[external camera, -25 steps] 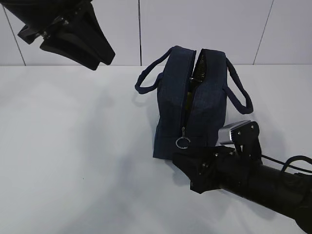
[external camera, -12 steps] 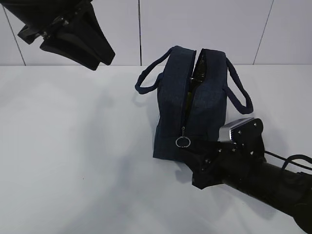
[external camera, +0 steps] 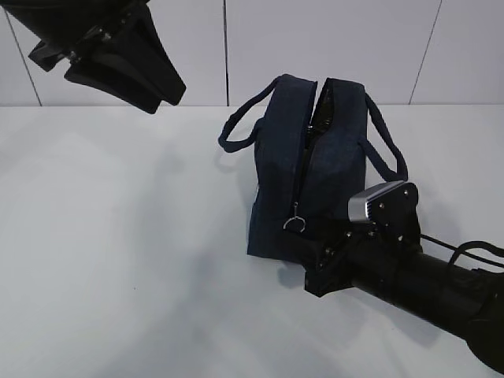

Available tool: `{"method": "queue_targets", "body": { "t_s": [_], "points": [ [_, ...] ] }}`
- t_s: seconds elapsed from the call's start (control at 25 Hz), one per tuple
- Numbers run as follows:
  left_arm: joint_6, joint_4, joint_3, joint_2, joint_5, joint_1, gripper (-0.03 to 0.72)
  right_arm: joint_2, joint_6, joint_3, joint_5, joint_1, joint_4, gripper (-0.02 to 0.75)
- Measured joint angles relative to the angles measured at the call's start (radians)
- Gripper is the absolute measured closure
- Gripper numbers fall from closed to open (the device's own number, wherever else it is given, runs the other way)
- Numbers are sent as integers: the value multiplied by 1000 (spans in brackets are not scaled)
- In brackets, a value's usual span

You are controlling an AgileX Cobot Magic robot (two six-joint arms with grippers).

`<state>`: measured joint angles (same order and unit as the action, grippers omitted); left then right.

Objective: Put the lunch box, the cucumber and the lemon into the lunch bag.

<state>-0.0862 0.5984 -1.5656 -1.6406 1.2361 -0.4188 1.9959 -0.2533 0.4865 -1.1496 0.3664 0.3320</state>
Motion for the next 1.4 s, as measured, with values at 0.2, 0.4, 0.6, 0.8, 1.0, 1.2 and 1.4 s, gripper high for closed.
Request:
{"method": "queue_targets", "body": {
  "t_s": [0.2,0.4,0.6,0.8,1.0,1.2,1.4],
  "points": [
    [0,0,0,0,0,0,449,0,0,0,0,0,0,331],
    [0,0,0,0,0,0,449,0,0,-4,0,0,-6,331],
    [0,-2,0,0,0,0,449,1,0,4,0,0,-22,331],
    [0,-4,0,0,0,0,449,1,0,19,22,0,-35,331],
    [0,-4,0,0,0,0,449,1,0,-15,16,0,-87,331],
    [0,-4,0,0,0,0,449,1,0,-15,9,0,-98,331],
    [0,-4,0,0,0,0,449,1,-23,11,9,0,-45,331]
  ]
}}
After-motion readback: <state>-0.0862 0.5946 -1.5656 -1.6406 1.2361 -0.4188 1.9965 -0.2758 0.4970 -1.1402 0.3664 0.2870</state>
